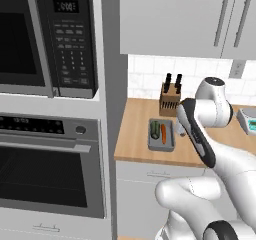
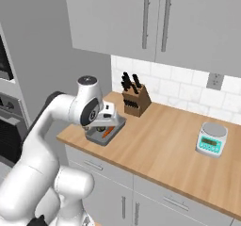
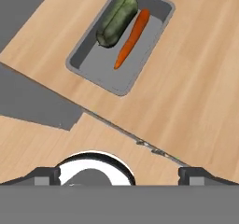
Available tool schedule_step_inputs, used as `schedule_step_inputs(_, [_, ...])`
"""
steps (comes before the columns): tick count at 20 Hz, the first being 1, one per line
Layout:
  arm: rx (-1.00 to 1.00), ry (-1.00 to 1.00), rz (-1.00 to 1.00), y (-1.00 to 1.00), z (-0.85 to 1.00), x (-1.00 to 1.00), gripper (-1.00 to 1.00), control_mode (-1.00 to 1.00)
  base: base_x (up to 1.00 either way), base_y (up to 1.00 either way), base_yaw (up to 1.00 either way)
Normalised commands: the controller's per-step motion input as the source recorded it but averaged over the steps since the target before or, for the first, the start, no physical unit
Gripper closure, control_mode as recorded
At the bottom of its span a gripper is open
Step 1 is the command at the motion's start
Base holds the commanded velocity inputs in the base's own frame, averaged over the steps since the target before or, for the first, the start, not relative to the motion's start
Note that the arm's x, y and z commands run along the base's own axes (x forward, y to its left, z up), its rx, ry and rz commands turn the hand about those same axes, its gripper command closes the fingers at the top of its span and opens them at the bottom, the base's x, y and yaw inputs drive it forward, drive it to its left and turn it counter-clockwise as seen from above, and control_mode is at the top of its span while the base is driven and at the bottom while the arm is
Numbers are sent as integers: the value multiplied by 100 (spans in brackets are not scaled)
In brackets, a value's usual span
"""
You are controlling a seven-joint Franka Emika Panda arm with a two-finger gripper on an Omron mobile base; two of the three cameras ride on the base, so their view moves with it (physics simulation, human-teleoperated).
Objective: Take the meat container that has the chicken drumstick and place it on the second highest rack of the freezer. Then take the vegetable container that has the carrot and cucumber and place it on the highest rack of the freezer.
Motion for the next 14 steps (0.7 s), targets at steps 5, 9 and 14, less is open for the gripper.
schedule_step_inputs(5, [0, 12, 0, 0, -40, 71, -100, -100, 0, 0, 0])
schedule_step_inputs(9, [0, 0, -14, -3, -23, 43, -100, -100, 0, 0, 0])
schedule_step_inputs(14, [0, 0, -17, 0, -32, 41, -100, -100, 0, 0, 0])
